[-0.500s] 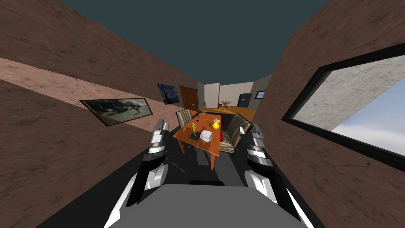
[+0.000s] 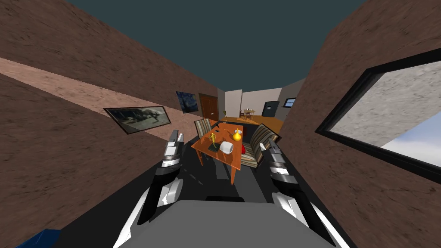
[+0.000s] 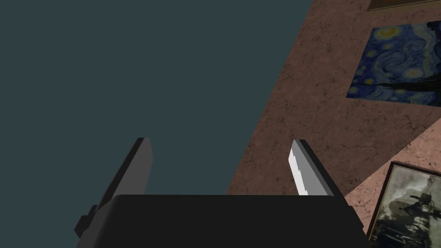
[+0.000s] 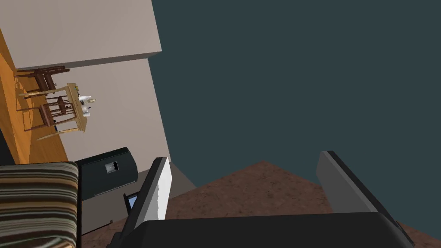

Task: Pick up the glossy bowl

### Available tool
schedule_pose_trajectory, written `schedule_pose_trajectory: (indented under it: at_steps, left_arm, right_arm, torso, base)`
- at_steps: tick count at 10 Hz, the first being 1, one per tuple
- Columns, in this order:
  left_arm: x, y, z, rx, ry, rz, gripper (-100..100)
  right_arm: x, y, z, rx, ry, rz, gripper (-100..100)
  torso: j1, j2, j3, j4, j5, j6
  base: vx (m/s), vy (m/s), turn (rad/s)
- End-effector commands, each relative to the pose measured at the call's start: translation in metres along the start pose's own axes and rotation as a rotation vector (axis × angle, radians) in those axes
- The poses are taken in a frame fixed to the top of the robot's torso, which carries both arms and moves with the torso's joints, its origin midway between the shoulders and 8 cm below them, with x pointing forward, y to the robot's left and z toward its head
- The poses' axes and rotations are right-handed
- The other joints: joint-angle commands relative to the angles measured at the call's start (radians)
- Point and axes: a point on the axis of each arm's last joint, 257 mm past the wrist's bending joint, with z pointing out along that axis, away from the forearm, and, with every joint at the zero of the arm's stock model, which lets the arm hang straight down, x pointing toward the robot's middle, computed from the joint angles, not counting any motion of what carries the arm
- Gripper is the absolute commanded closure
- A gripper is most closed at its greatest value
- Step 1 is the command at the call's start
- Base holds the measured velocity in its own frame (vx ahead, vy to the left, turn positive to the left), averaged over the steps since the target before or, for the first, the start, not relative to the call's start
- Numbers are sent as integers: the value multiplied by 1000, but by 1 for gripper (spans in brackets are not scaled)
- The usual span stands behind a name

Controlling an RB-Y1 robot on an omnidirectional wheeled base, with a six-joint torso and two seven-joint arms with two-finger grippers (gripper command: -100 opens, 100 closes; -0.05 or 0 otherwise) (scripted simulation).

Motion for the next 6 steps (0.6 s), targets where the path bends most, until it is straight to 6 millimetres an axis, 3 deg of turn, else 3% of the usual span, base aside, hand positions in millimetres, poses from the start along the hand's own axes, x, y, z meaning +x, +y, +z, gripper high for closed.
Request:
schedule_pose_trajectory:
  at_steps: [1, 4, 6]
  left_arm:
    - [0, 0, 0, 0, 0, 0, 0]
    - [0, 0, 0, 0, 0, 0, 0]
    - [0, 0, 0, 0, 0, 0, 0]
  right_arm:
    - [-3, -24, -13, 78, 31, -85, -100]
    - [-19, -78, -48, 250, 90, -267, -100]
    - [-36, -116, -82, 381, 137, -399, -100]
  torso:
    - [0, 0, 0, 0, 0, 0]
    - [1, 0, 0, 0, 0, 0]
    - [1, 0, 0, 0, 0, 0]
  base:
    - [-24, 18, 140]
    - [-26, 27, 200]
    - [-23, 43, 212]
